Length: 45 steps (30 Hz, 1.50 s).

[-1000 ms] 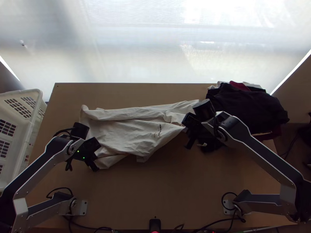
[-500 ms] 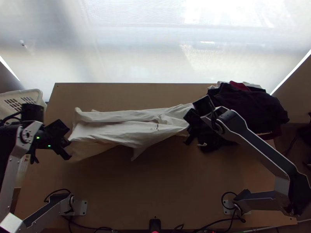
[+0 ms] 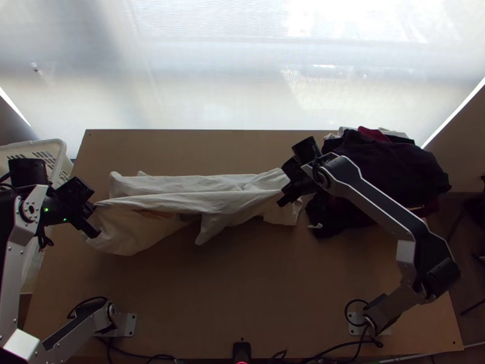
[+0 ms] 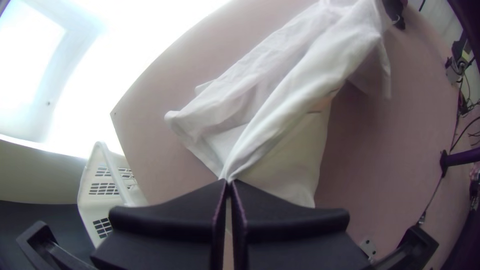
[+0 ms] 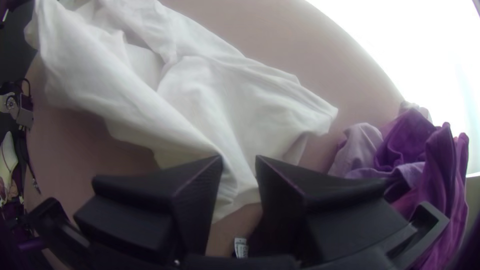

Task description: Fold the t-shirt

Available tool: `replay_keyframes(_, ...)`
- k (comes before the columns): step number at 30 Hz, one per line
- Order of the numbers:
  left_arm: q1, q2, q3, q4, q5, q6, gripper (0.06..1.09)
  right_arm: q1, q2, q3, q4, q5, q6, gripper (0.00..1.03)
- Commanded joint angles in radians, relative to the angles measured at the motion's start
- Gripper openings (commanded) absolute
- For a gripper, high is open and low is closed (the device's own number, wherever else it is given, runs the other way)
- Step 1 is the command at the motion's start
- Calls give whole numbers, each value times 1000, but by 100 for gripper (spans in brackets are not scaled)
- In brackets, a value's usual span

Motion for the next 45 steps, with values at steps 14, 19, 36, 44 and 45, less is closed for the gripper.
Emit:
replay_keyframes(14, -41, 94, -84, 166, -20, 27, 10, 198, 2, 174, -254, -1, 29, 91)
replay_keyframes(19, 35, 101, -89, 200, -20, 95, 10, 267, 17, 154, -257, 4, 28, 91)
replay_keyframes(36, 94, 178, -11, 214, -19, 136, 10, 584, 66, -148, 230, 424, -121, 90)
replay_keyframes(44, 110, 172, -27, 212, -19, 133, 10, 578, 57, -246, 421, 512, -239, 87)
replay_keyframes(45, 110, 172, -27, 212, -19, 135, 10, 571, 57, -257, 447, 516, -257, 87)
